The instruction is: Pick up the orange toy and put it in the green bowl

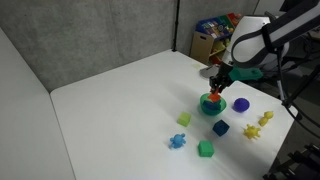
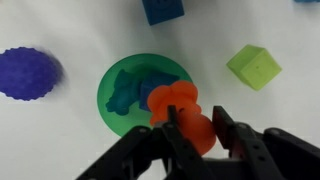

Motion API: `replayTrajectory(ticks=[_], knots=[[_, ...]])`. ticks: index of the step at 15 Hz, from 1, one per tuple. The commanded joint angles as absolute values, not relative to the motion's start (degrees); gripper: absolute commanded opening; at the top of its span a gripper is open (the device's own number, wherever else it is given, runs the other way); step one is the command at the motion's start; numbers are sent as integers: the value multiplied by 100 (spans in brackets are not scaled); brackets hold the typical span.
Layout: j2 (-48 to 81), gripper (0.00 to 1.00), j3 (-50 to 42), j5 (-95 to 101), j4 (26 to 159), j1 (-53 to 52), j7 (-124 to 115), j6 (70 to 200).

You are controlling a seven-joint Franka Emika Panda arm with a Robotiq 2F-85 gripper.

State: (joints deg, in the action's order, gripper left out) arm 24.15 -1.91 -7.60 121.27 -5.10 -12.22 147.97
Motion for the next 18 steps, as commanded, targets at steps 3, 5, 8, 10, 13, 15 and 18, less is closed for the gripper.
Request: replayTrajectory(ticks=[3,5,8,10,13,15,18], knots=[[3230,15,-533,-590,11364,-333,-1604,14722],[3445,15,-596,-602,11188,-314,-1652,14709],[3576,66,-587,-641,11062,-306,-1641,14651],[3492,69,-533,-660,11121,-310,-1566,14656],[3079,92,-376,-687,11443,-320,-1396,14658],[2696,100,-156,-787,11681,-242,-1182,14470],[2078,100,177,-972,12016,-91,-709,13890]])
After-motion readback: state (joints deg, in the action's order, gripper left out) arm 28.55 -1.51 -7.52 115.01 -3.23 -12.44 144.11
